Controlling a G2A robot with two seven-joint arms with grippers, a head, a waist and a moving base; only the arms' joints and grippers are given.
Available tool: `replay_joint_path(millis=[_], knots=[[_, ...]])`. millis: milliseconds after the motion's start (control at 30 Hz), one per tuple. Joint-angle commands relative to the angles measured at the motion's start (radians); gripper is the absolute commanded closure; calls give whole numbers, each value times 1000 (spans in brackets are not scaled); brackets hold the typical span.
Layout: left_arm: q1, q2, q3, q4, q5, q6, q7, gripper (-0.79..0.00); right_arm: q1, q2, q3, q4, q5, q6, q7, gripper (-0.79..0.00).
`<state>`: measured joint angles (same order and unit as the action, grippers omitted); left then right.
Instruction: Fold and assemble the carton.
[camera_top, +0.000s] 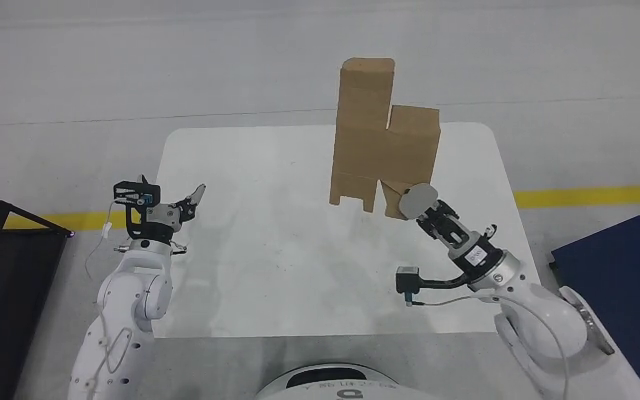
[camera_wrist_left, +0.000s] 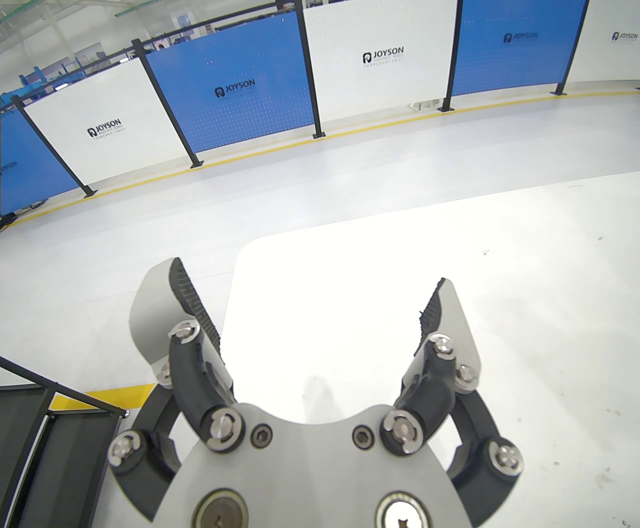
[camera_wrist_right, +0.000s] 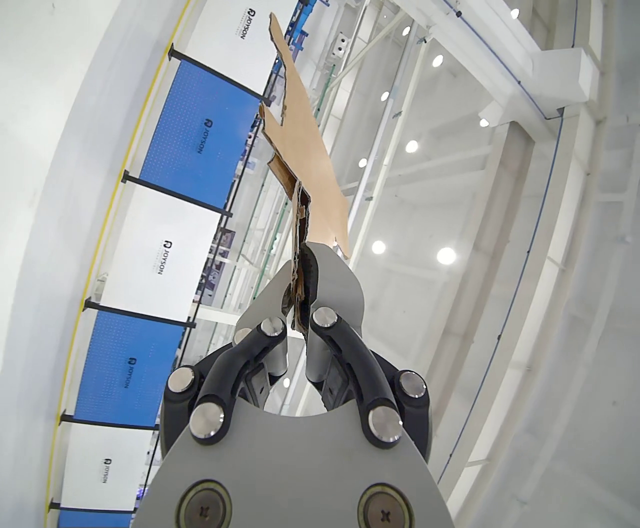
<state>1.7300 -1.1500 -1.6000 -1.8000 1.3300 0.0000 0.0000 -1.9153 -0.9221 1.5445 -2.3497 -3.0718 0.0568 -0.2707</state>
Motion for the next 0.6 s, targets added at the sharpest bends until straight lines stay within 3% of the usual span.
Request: replay_joint_path(millis=[0,367,467,567], knots=[[0,0,0,0,0,0,0,-785,21,6,-6,0,0,-6,9,0],[0,0,0,0,0,0,0,-785,23,7,-6,0,0,-10,15,0],[0,0,0,0,0,0,0,-785,75,3,-50,63,254,-20,-113,0],[0,0,0,0,0,0,0,-785,227,-2,-101,194,603,-133,-342,0]])
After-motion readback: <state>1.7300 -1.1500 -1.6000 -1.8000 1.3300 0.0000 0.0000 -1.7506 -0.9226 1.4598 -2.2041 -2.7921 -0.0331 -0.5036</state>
